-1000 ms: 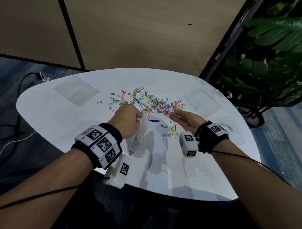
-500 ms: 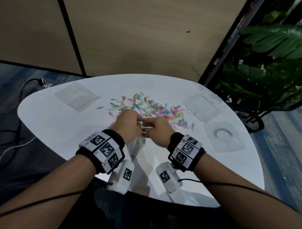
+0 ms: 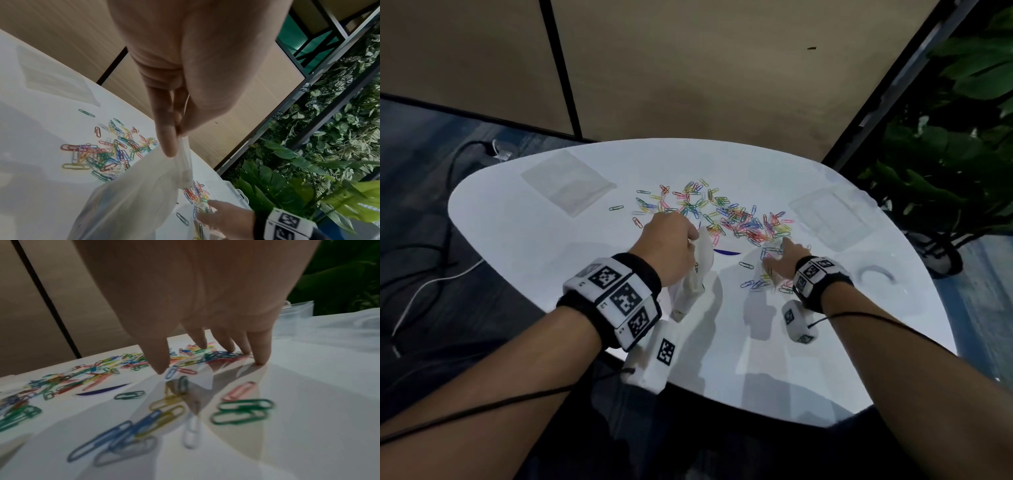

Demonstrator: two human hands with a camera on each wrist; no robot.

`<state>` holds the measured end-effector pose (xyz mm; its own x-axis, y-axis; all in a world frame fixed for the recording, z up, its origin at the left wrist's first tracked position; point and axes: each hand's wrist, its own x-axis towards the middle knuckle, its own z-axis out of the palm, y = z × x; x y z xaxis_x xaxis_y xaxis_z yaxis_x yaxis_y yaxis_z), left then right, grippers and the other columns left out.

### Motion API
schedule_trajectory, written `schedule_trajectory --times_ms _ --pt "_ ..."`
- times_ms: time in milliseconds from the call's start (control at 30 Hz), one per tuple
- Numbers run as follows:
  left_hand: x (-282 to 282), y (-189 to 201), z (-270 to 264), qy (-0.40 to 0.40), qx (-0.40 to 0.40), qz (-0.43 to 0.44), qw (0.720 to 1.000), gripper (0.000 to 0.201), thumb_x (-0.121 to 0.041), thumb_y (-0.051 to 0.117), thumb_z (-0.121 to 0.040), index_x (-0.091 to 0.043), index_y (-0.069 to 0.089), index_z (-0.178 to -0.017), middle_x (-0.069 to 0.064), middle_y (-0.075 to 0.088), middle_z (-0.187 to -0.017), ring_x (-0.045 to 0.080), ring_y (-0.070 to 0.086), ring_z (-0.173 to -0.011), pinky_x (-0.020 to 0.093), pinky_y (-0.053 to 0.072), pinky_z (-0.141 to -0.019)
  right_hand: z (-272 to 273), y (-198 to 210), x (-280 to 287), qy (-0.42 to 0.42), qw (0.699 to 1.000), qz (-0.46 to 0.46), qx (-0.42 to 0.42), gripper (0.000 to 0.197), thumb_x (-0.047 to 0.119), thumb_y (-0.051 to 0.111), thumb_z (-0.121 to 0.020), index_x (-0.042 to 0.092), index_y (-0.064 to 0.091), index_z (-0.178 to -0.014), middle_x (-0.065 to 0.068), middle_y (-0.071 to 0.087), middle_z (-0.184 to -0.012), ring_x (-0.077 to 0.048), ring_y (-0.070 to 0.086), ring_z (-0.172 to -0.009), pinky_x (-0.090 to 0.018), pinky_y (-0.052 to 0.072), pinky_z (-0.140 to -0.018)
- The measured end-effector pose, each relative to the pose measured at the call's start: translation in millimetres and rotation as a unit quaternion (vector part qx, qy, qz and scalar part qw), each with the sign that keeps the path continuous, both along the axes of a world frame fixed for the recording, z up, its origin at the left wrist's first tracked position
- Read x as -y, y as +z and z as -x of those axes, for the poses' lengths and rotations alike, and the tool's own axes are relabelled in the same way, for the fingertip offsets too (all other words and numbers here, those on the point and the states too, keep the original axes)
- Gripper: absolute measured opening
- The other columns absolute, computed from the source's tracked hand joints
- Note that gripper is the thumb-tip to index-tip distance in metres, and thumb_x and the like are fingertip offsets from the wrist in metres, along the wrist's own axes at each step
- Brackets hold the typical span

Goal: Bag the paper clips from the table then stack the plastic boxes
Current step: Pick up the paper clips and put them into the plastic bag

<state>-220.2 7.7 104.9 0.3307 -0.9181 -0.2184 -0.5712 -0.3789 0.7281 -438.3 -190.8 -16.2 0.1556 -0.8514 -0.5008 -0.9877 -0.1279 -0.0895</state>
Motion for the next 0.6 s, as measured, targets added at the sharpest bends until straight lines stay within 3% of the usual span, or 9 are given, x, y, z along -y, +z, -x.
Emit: schedule_trajectory --times_ms 100,167,233,333,400,500,600 --pt "-1 -1 0 -0.004 0.005 0.003 1.0 0.034 -0.003 0.053 -0.091 -0.004 0.067 -0.121 0.02 0.068 -0.116 0.037 0.069 -0.103 0.043 0.056 -0.095 -28 -5 6 0.012 0.999 0.021 0.037 0.091 0.033 0.063 -0.078 0.021 0.015 -0.154 -0.014 0.031 -0.155 -0.035 0.034 -0.14 -0.048 0.038 -0.11" --pt "-1 -2 -1 -0.007 0.011 0.005 1.0 0.033 -0.004 0.053 -0.091 -0.004 0.067 -0.121 0.02 0.068 -0.114 0.036 0.069 -0.102 0.042 0.057 -0.094 -43 -12 9 0.063 0.997 0.036 0.025 0.082 0.025 0.059 -0.085 0.024 0.015 -0.154 -0.009 0.02 -0.161 -0.035 0.023 -0.146 -0.049 0.031 -0.115" --pt "-2 -3 -2 -0.007 0.016 0.006 1.0 0.033 -0.005 0.053 -0.091 -0.005 0.067 -0.121 0.019 0.068 -0.115 0.036 0.069 -0.101 0.042 0.057 -0.093 -54 -11 7 0.111 0.992 0.065 0.004 0.068 0.012 0.051 -0.088 0.029 0.029 -0.15 -0.008 0.028 -0.158 -0.036 0.03 -0.142 -0.047 0.035 -0.113" --pt "-1 -4 -5 -0.005 0.019 0.0 1.0 0.034 -0.006 0.053 -0.092 -0.007 0.067 -0.123 0.018 0.067 -0.116 0.035 0.069 -0.103 0.042 0.057 -0.094 -64 -5 1 0.161 0.974 0.159 0.007 0.039 0.0 0.047 -0.087 0.015 0.063 -0.12 -0.014 0.063 -0.119 -0.033 0.06 -0.109 -0.035 0.052 -0.089" --pt "-1 -4 -5 -0.008 0.022 -0.004 1.0 0.034 -0.007 0.053 -0.092 -0.007 0.066 -0.124 0.018 0.067 -0.117 0.035 0.069 -0.105 0.042 0.056 -0.096 -66 0 -3 0.165 0.97 0.18 0.003 0.027 -0.002 0.047 -0.087 0.007 0.07 -0.098 -0.014 0.068 -0.096 -0.03 0.065 -0.089 -0.032 0.054 -0.076" --pt "0 -3 -3 -0.016 0.025 -0.003 1.0 0.034 -0.007 0.053 -0.093 -0.008 0.066 -0.124 0.018 0.067 -0.118 0.035 0.07 -0.101 0.041 0.056 -0.095 -58 7 -3 0.099 0.98 0.165 0.045 0.02 0.008 0.056 -0.086 0.007 0.075 -0.081 -0.009 0.069 -0.077 -0.027 0.067 -0.078 -0.026 0.05 -0.067" --pt "0 -3 -2 -0.022 0.029 -0.007 0.999 0.035 -0.007 0.053 -0.092 -0.009 0.067 -0.123 0.016 0.067 -0.119 0.033 0.07 -0.1 0.041 0.057 -0.094 -42 17 3 -0.057 0.974 0.106 0.192 0.016 0.029 0.073 -0.081 0.015 0.079 -0.075 -0.004 0.075 -0.078 -0.019 0.07 -0.08 -0.025 0.054 -0.079"
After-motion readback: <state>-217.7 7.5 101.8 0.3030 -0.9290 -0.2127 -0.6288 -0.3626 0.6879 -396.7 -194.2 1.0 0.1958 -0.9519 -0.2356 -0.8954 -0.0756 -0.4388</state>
